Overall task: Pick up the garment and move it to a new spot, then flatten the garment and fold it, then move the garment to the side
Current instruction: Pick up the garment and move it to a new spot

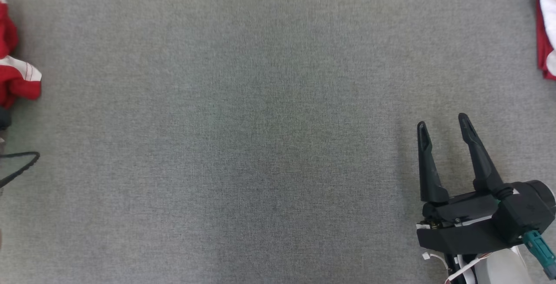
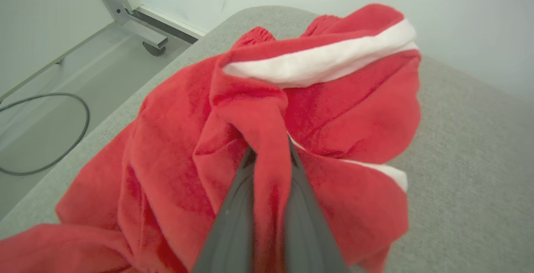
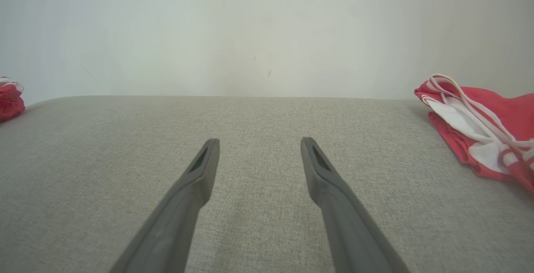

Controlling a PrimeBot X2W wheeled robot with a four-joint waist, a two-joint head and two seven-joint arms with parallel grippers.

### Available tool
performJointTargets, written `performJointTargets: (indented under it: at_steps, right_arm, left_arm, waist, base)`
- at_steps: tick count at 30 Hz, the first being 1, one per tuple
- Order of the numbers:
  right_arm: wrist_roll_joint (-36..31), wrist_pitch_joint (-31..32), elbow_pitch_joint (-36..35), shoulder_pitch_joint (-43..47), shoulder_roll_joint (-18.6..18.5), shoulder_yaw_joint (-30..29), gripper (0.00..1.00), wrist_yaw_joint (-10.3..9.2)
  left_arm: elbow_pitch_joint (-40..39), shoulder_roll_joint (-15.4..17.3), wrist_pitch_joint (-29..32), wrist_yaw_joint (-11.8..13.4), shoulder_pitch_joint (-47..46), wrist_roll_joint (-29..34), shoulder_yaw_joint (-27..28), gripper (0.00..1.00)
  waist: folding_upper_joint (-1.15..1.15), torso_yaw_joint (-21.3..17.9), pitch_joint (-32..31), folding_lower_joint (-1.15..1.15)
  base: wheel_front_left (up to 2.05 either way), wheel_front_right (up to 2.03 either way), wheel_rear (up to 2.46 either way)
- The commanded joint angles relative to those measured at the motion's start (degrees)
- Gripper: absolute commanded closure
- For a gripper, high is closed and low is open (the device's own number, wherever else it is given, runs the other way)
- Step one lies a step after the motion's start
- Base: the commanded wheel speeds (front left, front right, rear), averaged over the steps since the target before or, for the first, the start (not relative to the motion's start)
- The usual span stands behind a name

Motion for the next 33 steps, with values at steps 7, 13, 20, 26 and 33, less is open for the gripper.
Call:
performJointTargets:
  at_steps: [7, 13, 20, 26, 33]
  right_arm:
    - [2.4, 0.0, 1.1, 0.1, 1.8, 0.8, 0.00, -0.12]
    - [3.5, 0.0, 2.7, 1.3, 3.2, 1.3, 0.00, -0.12]
    - [4.4, 0.0, 3.8, 2.1, 4.2, 1.3, 0.00, -0.12]
    - [5.2, 0.0, 4.9, 2.7, 4.8, 1.2, 0.00, -0.12]
    - [7.0, 0.0, 6.6, 3.3, 5.0, 1.5, 0.00, -0.12]
  left_arm:
    - [-2.7, 0.4, -7.1, -1.1, -2.9, -2.1, 0.4, 1.00]
    - [-8.3, -0.7, -8.8, -1.5, -6.6, -2.4, -3.8, 1.00]
    - [-19.6, -2.4, -6.6, -1.5, -7.7, -6.4, -11.1, 1.00]
    - [-32.5, -3.6, -2.3, -1.5, -6.0, -11.7, -16.4, 1.00]
    - [-45.9, -8.4, 3.5, -0.8, -2.6, -14.9, -19.6, 1.00]
  waist:
    - [-0.01, -0.5, -7.3, 0.00]
    - [-0.01, -0.9, -12.0, 0.00]
    - [-0.01, -2.1, -15.3, 0.00]
    - [-0.01, -5.2, -17.6, 0.00]
    - [-0.01, -10.2, -18.5, 0.00]
  base:
    - [0.00, 0.00, 0.00]
    - [0.00, 0.00, 0.00]
    - [0.00, 0.00, 0.00]
    - [0.00, 0.00, 0.00]
    - [0.00, 0.00, 0.00]
